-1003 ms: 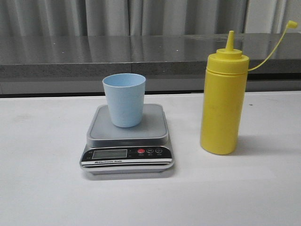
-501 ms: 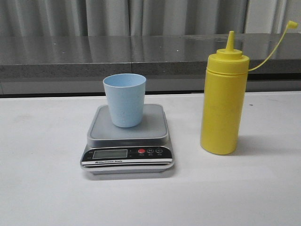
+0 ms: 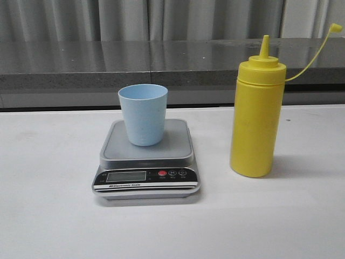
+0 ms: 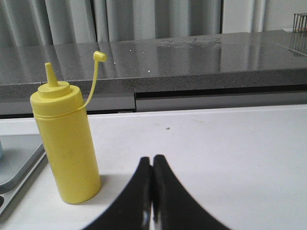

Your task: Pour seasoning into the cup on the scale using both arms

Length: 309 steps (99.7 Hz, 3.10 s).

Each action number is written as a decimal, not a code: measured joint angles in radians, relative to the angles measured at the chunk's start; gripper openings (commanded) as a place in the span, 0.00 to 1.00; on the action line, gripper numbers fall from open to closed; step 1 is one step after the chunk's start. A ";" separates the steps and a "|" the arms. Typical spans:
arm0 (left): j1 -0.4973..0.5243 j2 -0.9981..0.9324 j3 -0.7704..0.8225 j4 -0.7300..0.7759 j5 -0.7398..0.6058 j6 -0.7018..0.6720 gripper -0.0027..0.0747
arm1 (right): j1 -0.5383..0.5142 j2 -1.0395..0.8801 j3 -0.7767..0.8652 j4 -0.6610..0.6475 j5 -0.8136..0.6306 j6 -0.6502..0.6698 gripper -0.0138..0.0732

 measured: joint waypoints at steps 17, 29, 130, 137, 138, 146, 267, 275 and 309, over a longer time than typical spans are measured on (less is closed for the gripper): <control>0.000 0.000 0.000 0.000 0.000 0.000 0.02 | 0.000 0.000 0.000 0.002 0.002 -0.002 0.08; 0.000 0.000 0.000 0.000 0.000 0.000 0.02 | 0.000 0.000 0.000 0.002 0.002 -0.003 0.08; 0.117 0.000 0.095 -0.015 -0.113 0.000 0.01 | 0.000 0.000 0.000 0.002 0.002 -0.008 0.08; 0.147 -0.002 0.137 -0.015 -0.202 0.002 0.01 | 0.000 0.000 0.000 0.002 0.002 -0.008 0.08; 0.152 -0.004 0.141 -0.015 -0.212 0.002 0.01 | 0.000 0.000 0.000 0.002 0.002 -0.008 0.08; 0.179 -0.026 0.187 -0.015 -0.319 0.038 0.01 | 0.000 0.000 0.000 0.002 0.002 -0.008 0.08; 0.296 -0.277 0.575 -0.106 -0.666 0.124 0.01 | 0.000 0.000 0.000 0.004 0.009 -0.008 0.08; 0.296 -0.277 0.575 -0.106 -0.666 0.124 0.01 | 0.000 0.000 0.000 0.004 0.009 -0.008 0.08; 0.296 -0.277 0.575 -0.106 -0.666 0.124 0.01 | 0.000 0.000 0.000 0.004 0.009 -0.008 0.08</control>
